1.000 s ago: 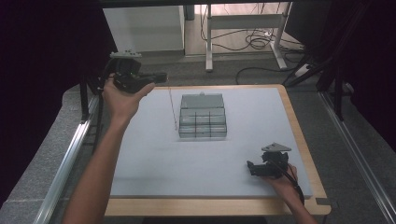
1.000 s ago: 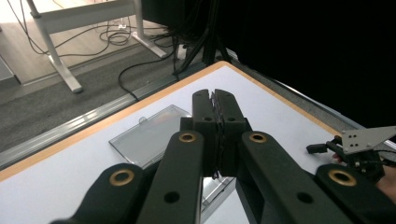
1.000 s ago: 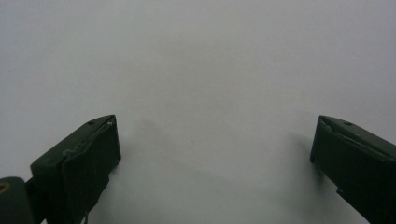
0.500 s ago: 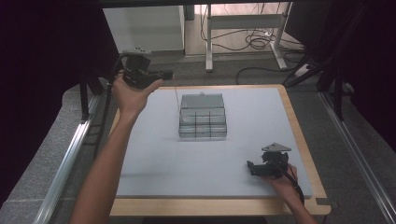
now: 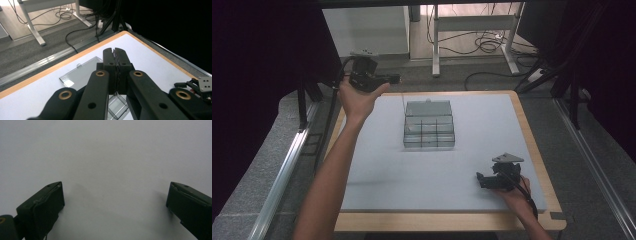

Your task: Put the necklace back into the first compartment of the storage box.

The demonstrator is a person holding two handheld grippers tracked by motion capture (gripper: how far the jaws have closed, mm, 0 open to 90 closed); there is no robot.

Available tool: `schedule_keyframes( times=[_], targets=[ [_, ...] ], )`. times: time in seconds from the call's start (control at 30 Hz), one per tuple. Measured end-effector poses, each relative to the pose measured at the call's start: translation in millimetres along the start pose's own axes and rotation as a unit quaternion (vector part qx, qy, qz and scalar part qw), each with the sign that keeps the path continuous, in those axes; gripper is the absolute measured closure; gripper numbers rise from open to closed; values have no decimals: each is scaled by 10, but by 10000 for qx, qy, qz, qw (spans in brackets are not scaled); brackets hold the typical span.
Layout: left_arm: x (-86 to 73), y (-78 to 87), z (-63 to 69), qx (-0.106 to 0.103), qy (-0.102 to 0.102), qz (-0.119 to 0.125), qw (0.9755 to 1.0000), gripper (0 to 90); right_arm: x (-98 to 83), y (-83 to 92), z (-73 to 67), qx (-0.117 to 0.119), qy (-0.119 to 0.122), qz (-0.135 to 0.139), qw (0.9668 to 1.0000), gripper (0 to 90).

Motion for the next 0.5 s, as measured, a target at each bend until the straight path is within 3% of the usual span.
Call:
schedule_keyframes(
  times=[0.37, 0.5],
  targets=[
    [8, -179, -28, -9, 45, -69, 10000, 895, 0, -1, 3, -7, 20, 1, 10000, 13],
    [5, -251, -28, 40, -31, -77, 10000, 895, 0, -1, 0, -7, 7, 3, 10000, 13]
  ],
)
Point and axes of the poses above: each handheld gripper's, and its own axes: y roughly backward along the jaws, x roughly out of its top, z roughly to its right, the point moved 2 cm from there along -y, roughly forward along the jaws, and after that the axes turned 12 degrees about x, right-handed, at the moved point
